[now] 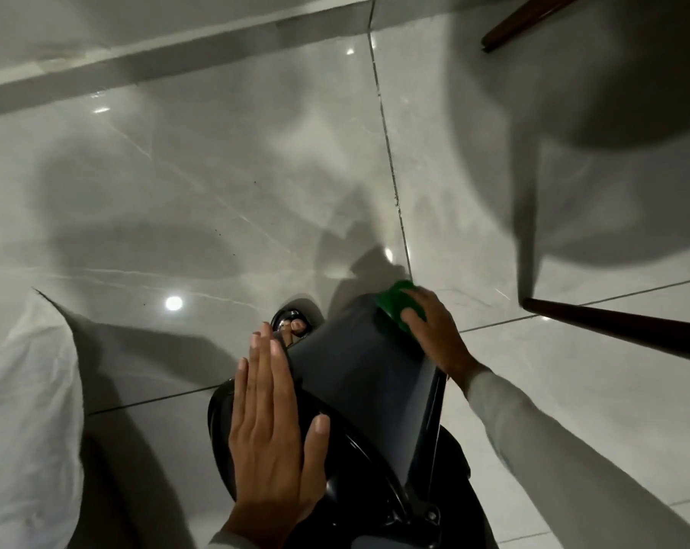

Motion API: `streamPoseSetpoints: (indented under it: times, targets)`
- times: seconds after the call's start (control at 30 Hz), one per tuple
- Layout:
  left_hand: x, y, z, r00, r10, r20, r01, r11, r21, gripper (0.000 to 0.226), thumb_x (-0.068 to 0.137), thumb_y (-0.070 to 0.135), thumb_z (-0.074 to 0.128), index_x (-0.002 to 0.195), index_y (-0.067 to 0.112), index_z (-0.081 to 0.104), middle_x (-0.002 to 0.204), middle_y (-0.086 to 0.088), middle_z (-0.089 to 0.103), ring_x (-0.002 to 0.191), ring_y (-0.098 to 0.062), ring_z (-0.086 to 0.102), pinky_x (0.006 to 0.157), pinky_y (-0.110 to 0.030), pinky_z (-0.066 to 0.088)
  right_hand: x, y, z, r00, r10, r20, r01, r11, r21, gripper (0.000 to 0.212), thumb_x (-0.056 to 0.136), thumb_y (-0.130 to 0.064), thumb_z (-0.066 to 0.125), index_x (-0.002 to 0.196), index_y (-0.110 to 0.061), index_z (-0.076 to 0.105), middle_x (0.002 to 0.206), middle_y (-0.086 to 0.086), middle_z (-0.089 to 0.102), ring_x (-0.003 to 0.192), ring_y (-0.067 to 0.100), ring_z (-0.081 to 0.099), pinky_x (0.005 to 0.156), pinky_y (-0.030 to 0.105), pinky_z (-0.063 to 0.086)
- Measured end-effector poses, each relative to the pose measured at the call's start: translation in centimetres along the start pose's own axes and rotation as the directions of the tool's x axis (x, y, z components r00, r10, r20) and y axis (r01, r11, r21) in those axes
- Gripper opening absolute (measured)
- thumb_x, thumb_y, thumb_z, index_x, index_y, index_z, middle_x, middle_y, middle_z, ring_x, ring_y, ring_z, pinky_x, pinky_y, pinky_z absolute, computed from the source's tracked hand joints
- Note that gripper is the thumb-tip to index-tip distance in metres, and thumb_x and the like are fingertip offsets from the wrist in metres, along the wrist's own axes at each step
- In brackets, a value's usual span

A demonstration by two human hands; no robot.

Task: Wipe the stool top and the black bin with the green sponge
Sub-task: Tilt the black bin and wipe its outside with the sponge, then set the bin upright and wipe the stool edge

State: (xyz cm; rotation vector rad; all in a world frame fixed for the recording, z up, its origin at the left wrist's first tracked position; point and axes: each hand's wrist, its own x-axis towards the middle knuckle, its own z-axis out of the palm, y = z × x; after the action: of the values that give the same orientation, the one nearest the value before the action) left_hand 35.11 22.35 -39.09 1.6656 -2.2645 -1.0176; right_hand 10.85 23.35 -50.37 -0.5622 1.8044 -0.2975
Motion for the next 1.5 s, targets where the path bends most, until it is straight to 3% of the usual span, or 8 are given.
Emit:
streamPoseSetpoints:
  times: [0.17, 0.3, 0.57, 0.73, 0.9, 1.17, 1.4, 1.5]
  targets:
    - [0.8, -0.4, -0.1, 0.999, -0.036, -0.011, 0.036, 0.999, -0.036, 0.07, 0.11, 0.052, 0.018, 0.17, 0.023, -0.001, 0.178, -0.011, 0.021, 0.166, -0.028, 0.022, 0.134, -0.049, 0.019, -3.1, -2.8, 3.2, 0.948, -0.248, 0.2, 0.243, 0.969, 0.048, 0.04, 0.092, -0.03, 0.07, 0.127, -0.05, 0.066, 0.168, -0.011, 0.036, 0.152, 0.009, 0.036, 0.127, 0.044, 0.035]
    - [0.4, -0.5, -0.3, 0.993, -0.115, 0.013, 0.115, 0.993, -0.02, 0.071, 0.102, 0.038, 0.033, 0.168, 0.012, 0.023, 0.173, -0.006, 0.03, 0.166, -0.006, 0.017, 0.136, -0.037, 0.015, -13.7, 1.0, 2.7, 0.877, -0.4, 0.264, 0.352, 0.912, 0.21, 0.048, 0.092, -0.032, 0.069, 0.136, -0.048, 0.059, 0.17, -0.016, 0.024, 0.158, 0.0, 0.028, 0.126, 0.016, 0.03]
    - [3.4, 0.4, -0.3, 0.996, -0.004, 0.093, 0.0, 0.999, 0.039, 0.028, 0.097, 0.04, 0.049, 0.085, 0.018, 0.059, 0.096, 0.003, 0.058, 0.09, -0.02, 0.054, 0.087, -0.039, 0.044, -4.9, 8.8, -2.8, 0.967, 0.23, -0.113, -0.204, 0.958, 0.2, 0.034, 0.098, 0.007, 0.059, 0.128, -0.007, 0.064, 0.123, 0.018, 0.066, 0.123, 0.042, 0.064, 0.09, 0.03, 0.051]
    - [8.1, 0.5, -1.4, 0.979, -0.139, 0.15, 0.133, 0.99, 0.055, 0.041, 0.101, 0.053, 0.045, 0.079, 0.019, 0.05, 0.081, 0.003, 0.051, 0.082, -0.024, 0.051, 0.087, -0.044, 0.041, -2.6, -0.3, -4.7, 0.945, 0.249, -0.213, -0.015, 0.683, 0.731, 0.03, 0.099, 0.005, 0.052, 0.098, -0.02, 0.069, 0.084, 0.002, 0.072, 0.077, 0.019, 0.068, 0.055, 0.023, 0.06]
    - [15.5, 2.7, -2.5, 0.909, -0.409, 0.073, 0.399, 0.908, 0.124, 0.055, 0.108, 0.053, 0.042, 0.087, 0.006, 0.059, 0.103, -0.02, 0.064, 0.114, -0.044, 0.058, 0.102, -0.055, 0.042, -4.3, -9.8, -9.0, 0.995, 0.078, -0.068, 0.043, 0.279, 0.959, 0.03, 0.099, -0.017, 0.043, 0.107, -0.016, 0.072, 0.09, 0.01, 0.08, 0.08, 0.027, 0.079, 0.067, 0.034, 0.066]
    - [25.9, 4.4, -4.5, 0.806, -0.592, -0.019, 0.591, 0.803, 0.077, 0.071, 0.108, 0.057, 0.034, 0.119, -0.006, 0.065, 0.132, -0.03, 0.061, 0.131, -0.049, 0.052, 0.112, -0.061, 0.037, -5.9, -18.6, -15.0, 0.992, -0.103, -0.075, 0.085, 0.097, 0.992, 0.042, 0.085, -0.029, 0.052, 0.109, -0.005, 0.076, 0.103, 0.015, 0.078, 0.093, 0.031, 0.075, 0.093, 0.044, 0.058]
    - [26.4, 8.5, -7.9, 0.969, -0.247, -0.031, 0.249, 0.963, 0.102, 0.049, 0.11, 0.04, 0.045, 0.144, 0.006, 0.055, 0.15, -0.022, 0.054, 0.142, -0.043, 0.051, 0.12, -0.06, 0.037, -10.9, -22.4, -19.6, 0.898, -0.235, -0.371, 0.426, 0.256, 0.868, 0.04, 0.085, -0.015, 0.065, 0.124, -0.02, 0.072, 0.113, 0.012, 0.075, 0.098, 0.031, 0.075, 0.077, 0.043, 0.068]
    - [25.7, 13.9, -9.6, 0.997, 0.013, -0.074, -0.004, 0.992, 0.127, 0.043, 0.11, 0.033, 0.051, 0.143, 0.006, 0.055, 0.146, -0.019, 0.058, 0.141, -0.041, 0.053, 0.119, -0.058, 0.039, -14.0, -21.7, -24.2, 0.57, -0.265, -0.778, 0.722, 0.612, 0.321, 0.044, 0.084, -0.023, 0.07, 0.127, -0.019, 0.068, 0.131, 0.013, 0.07, 0.119, 0.033, 0.07, 0.103, 0.054, 0.061]
